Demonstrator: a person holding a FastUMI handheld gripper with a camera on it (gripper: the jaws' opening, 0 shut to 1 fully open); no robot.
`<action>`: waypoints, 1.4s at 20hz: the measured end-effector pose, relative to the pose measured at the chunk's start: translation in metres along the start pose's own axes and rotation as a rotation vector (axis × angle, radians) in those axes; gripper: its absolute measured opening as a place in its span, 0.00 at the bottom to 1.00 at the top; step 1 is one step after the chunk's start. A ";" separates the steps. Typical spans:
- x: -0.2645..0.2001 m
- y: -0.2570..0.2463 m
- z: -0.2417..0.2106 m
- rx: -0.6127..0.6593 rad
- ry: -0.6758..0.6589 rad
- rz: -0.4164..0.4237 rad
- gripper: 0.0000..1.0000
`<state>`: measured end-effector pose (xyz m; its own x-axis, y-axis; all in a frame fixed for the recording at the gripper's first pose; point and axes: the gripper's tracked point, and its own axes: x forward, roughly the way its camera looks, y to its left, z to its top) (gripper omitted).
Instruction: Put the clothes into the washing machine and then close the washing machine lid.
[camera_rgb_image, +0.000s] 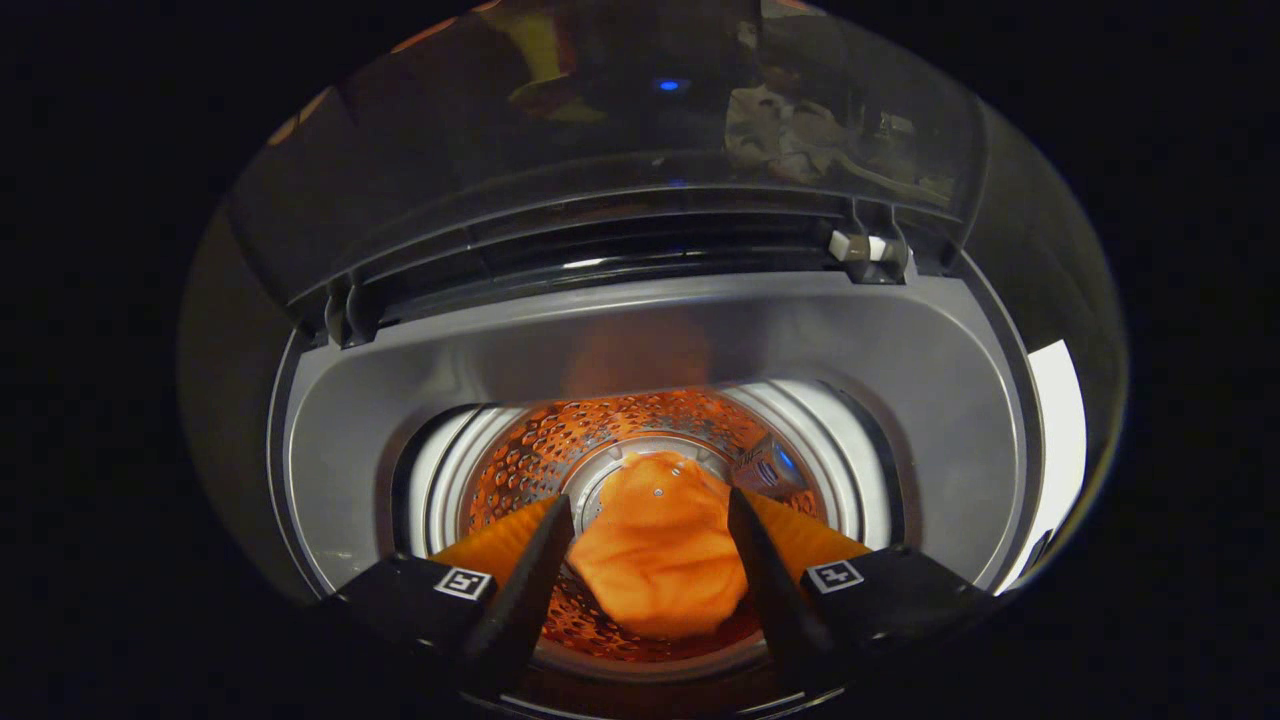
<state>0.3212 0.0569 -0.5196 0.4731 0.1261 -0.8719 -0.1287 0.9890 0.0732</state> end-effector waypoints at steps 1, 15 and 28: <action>-0.002 0.001 -0.001 -0.004 0.002 0.001 0.99; -0.107 0.039 0.015 -0.018 -0.289 0.078 0.99; -0.313 0.077 0.173 -0.011 -0.769 0.162 0.98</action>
<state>0.3145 0.1066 -0.1575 0.9178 0.2907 -0.2703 -0.2542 0.9534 0.1623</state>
